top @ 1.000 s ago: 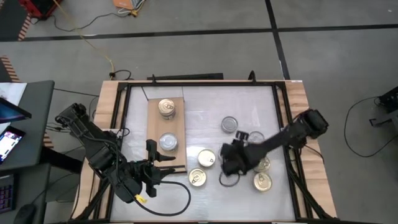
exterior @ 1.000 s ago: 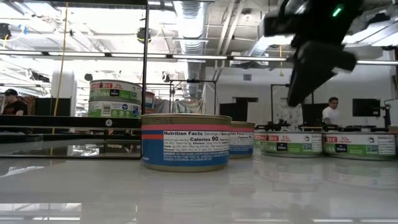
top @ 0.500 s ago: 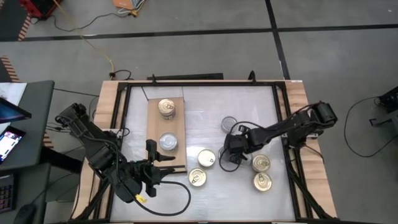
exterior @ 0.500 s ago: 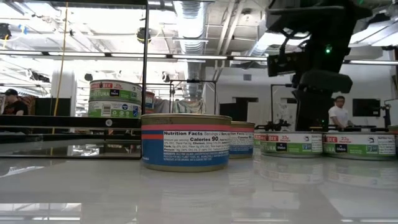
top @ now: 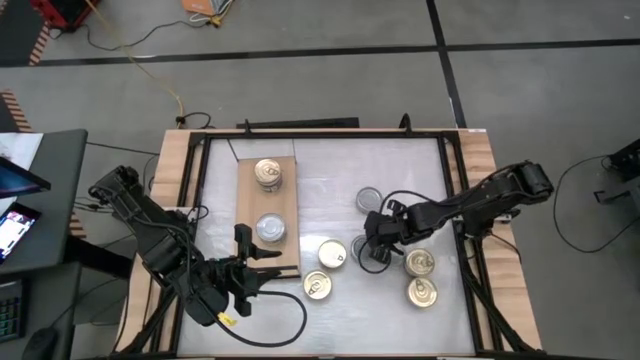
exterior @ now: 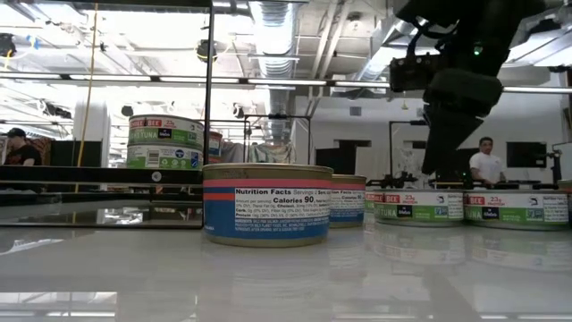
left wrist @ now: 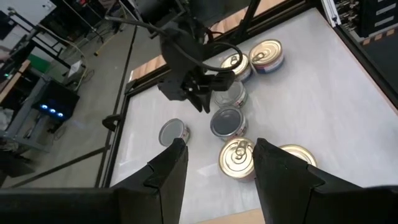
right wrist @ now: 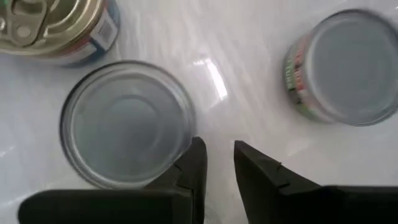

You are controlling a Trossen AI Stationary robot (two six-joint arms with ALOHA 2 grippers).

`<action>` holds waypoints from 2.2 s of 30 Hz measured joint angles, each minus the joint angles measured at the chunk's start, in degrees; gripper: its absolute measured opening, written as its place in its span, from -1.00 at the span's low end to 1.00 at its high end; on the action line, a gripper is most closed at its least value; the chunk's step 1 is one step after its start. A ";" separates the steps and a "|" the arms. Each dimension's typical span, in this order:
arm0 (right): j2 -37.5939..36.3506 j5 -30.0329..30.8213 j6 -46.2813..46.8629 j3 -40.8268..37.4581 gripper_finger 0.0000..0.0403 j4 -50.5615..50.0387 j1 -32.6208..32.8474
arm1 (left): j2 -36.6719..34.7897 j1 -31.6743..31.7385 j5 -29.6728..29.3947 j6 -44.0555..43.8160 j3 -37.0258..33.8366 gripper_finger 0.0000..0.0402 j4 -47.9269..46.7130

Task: Stack canned seafood by type on shelf
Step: Stack the green tuna can on top of the other green tuna can on the shelf

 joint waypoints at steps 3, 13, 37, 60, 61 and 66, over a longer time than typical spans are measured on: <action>2.03 -0.85 0.06 0.00 -0.47 0.65 -0.03 | 0.00 -0.01 -0.01 -0.03 -0.02 -0.14 -0.01; 6.02 -1.85 0.01 -0.02 -0.47 0.23 -1.01 | 0.00 -0.02 -0.04 -0.22 -0.01 -0.14 -0.11; 3.71 -3.98 3.32 -2.01 -0.50 2.80 -0.91 | 0.00 0.00 -0.09 -0.42 -0.01 -0.14 -0.24; -8.09 0.67 1.67 -4.53 -0.63 -9.94 -0.20 | 0.02 0.09 -0.09 -0.26 -0.02 -0.14 -0.46; -8.21 0.67 0.89 -4.52 -0.61 -9.71 0.50 | 0.02 0.09 -0.09 -0.26 -0.01 -0.14 -0.46; -8.21 0.67 -2.96 -4.52 -0.29 -8.55 1.87 | 0.02 0.09 -0.08 -0.28 -0.02 -0.14 -0.46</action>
